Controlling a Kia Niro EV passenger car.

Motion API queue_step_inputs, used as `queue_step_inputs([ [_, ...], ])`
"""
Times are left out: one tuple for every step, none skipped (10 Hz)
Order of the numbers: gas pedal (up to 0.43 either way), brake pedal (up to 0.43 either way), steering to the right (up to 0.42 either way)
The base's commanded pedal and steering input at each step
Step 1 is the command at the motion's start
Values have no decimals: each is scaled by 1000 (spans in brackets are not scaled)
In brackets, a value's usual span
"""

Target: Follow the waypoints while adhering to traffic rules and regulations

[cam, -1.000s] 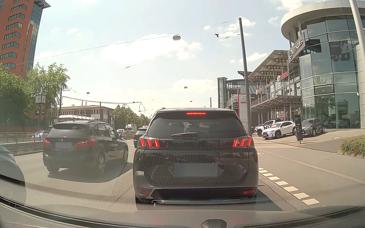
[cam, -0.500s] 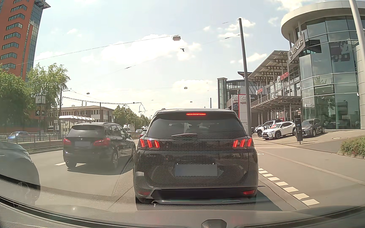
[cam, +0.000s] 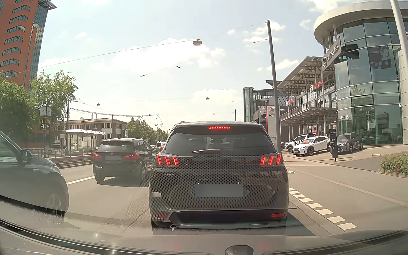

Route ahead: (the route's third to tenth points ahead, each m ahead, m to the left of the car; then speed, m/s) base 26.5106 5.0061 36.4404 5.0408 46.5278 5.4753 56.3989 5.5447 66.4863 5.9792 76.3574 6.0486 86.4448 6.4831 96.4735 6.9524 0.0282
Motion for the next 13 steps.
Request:
queue_step_inputs([
  [0, 256, 0],
  [0, 256, 0],
  [0, 256, 0],
  [0, 256, 0],
  [0, 256, 0],
  [0, 256, 0],
  [0, 256, 0],
  [0, 256, 0],
  [0, 256, 0],
  [0, 256, 0],
  [0, 256, 0],
  [0, 256, 0],
  [0, 244, 0],
])
